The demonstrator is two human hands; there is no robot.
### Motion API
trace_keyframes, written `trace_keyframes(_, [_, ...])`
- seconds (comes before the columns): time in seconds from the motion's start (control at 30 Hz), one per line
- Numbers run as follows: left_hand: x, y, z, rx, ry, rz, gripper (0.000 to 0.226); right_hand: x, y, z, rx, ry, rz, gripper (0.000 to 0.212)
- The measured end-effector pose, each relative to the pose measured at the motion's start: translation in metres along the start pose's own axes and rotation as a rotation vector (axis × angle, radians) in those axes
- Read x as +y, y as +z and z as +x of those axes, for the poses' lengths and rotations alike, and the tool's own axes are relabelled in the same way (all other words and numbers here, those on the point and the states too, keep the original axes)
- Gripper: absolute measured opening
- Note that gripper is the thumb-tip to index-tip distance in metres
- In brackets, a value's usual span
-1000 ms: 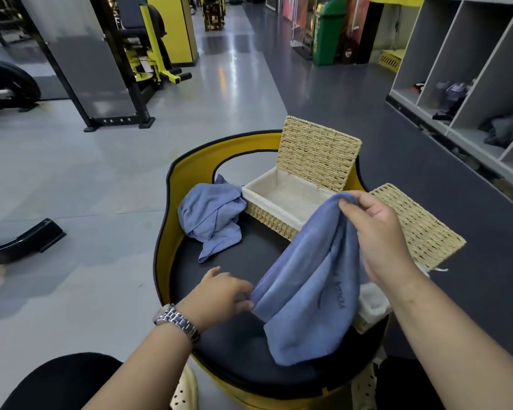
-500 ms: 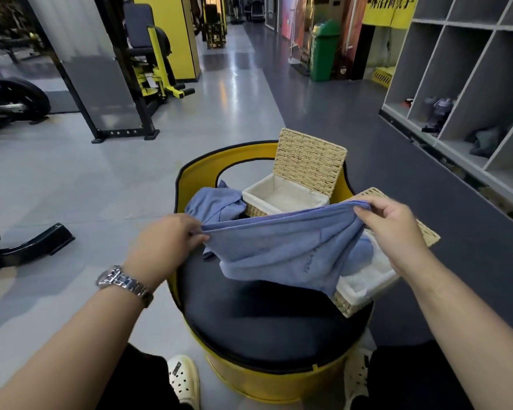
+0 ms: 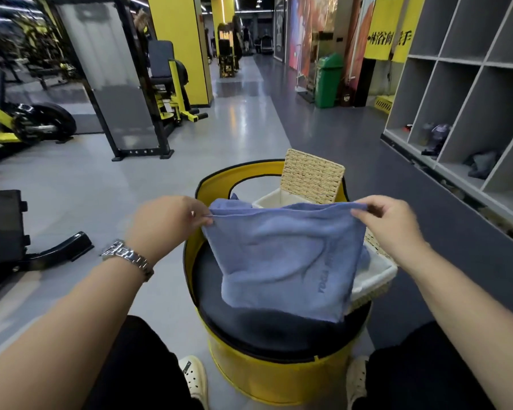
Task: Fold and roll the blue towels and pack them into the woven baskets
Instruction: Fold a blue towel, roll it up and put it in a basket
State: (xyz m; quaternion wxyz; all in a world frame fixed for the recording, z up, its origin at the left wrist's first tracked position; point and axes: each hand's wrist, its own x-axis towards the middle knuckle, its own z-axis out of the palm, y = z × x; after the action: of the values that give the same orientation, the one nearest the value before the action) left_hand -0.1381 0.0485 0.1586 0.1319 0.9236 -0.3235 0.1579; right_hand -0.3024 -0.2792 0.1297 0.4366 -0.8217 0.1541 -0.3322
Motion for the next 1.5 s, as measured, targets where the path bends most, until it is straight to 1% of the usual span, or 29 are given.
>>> trace_keyframes(0.07, [-0.001, -0.003, -0.003, 0.074, -0.028, -0.036, 0.008, -0.003, -0.001, -0.004, 0.042, 0.001, 0.027, 0.018])
trace_keyframes(0.13, [-0.005, -0.004, -0.006, 0.149, -0.033, -0.044, 0.008, -0.006, 0.001, -0.008, 0.026, 0.016, -0.005, 0.014])
trace_keyframes(0.17, [-0.006, -0.004, -0.008, 0.171, -0.02, -0.053, 0.008, -0.005, 0.002, -0.011, 0.016, 0.028, -0.026, 0.013])
trace_keyframes(0.27, [-0.004, -0.003, -0.013, 0.195, -0.016, -0.087, 0.004, -0.011, 0.0, -0.013, 0.057, 0.026, -0.002, 0.01])
trace_keyframes(0.37, [0.001, -0.003, -0.017, 0.164, -0.051, -0.155, 0.027, -0.015, -0.003, -0.014, 0.029, 0.033, -0.019, 0.011])
trace_keyframes(0.4, [0.002, -0.005, -0.018, 0.154, -0.06, -0.163, 0.032, -0.016, -0.005, -0.014, 0.022, 0.028, -0.022, 0.014])
trace_keyframes(0.43, [0.001, -0.006, -0.019, 0.141, -0.073, -0.156, 0.031, -0.017, -0.005, -0.015, 0.015, 0.022, -0.02, 0.018])
trace_keyframes(0.5, [-0.002, -0.01, -0.022, 0.113, -0.081, -0.105, 0.016, -0.02, -0.009, -0.018, -0.008, 0.025, -0.012, 0.021])
trace_keyframes(0.53, [-0.001, -0.013, -0.024, 0.101, -0.082, -0.084, 0.009, -0.021, -0.011, -0.02, -0.023, 0.028, -0.01, 0.021])
trace_keyframes(0.6, [-0.001, -0.019, -0.03, 0.07, -0.078, -0.093, 0.003, -0.026, -0.015, -0.024, -0.039, 0.029, -0.017, 0.017])
trace_keyframes(0.63, [-0.004, -0.021, -0.032, 0.047, -0.073, -0.122, 0.001, -0.028, -0.017, -0.026, -0.039, 0.026, -0.021, 0.016])
trace_keyframes(0.7, [-0.008, -0.025, -0.036, 0.008, -0.068, -0.217, 0.005, -0.032, -0.023, -0.031, -0.047, 0.025, -0.005, 0.016])
trace_keyframes(0.83, [-0.011, -0.033, -0.037, -0.037, -0.118, -0.526, 0.01, -0.039, -0.032, -0.034, -0.105, 0.048, 0.058, 0.02])
trace_keyframes(0.93, [-0.016, -0.029, -0.033, -0.037, -0.126, -0.583, 0.011, -0.041, -0.031, -0.029, -0.146, 0.069, 0.077, 0.019])
trace_keyframes(1.1, [-0.039, 0.015, -0.013, -0.105, -0.192, -0.568, 0.009, -0.012, 0.004, -0.002, -0.238, 0.156, 0.047, 0.018])
trace_keyframes(1.23, [-0.062, 0.078, 0.011, -0.207, -0.298, -0.499, 0.01, 0.044, 0.057, 0.029, -0.355, 0.231, -0.094, 0.013])
trace_keyframes(1.33, [-0.079, 0.127, 0.035, -0.288, -0.362, -0.466, 0.007, 0.086, 0.102, 0.055, -0.374, 0.273, -0.162, 0.011])
trace_keyframes(1.5, [-0.096, 0.174, 0.064, -0.256, -0.395, -0.387, 0.004, 0.124, 0.149, 0.087, -0.376, 0.303, -0.226, 0.009])
